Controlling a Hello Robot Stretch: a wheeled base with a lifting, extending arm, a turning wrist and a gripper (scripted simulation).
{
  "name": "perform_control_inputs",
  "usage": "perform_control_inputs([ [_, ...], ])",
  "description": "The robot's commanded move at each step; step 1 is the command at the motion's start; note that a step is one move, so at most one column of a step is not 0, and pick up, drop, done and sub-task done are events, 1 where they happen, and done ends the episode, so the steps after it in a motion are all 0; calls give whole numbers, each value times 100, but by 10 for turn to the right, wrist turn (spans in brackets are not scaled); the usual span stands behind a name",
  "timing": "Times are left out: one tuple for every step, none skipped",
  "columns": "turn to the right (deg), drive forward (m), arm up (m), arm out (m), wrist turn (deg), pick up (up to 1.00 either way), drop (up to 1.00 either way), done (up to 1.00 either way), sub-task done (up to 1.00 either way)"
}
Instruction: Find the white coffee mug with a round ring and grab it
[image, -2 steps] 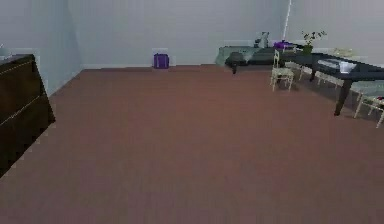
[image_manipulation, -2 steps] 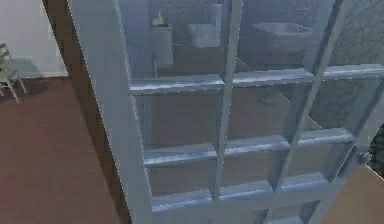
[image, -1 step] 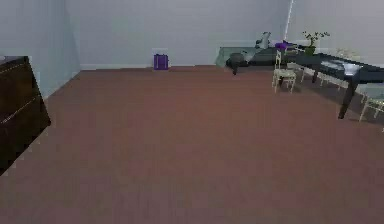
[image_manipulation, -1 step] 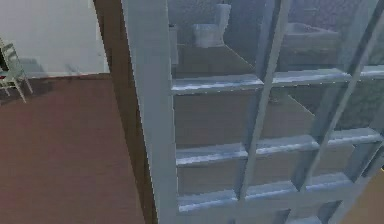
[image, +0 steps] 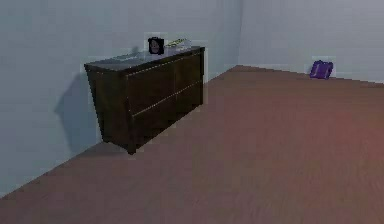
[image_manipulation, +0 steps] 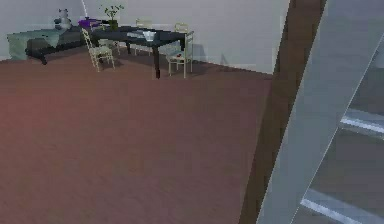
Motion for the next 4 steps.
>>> perform_control_inputs([
  [0,100,0,0,0,0,0,0,0],
  [-60,0,0,0,0,0,0,0,0],
  [0,45,0,0,0,0,0,0,0],
  [-450,0,0,0,0,0,0,0,0],
])
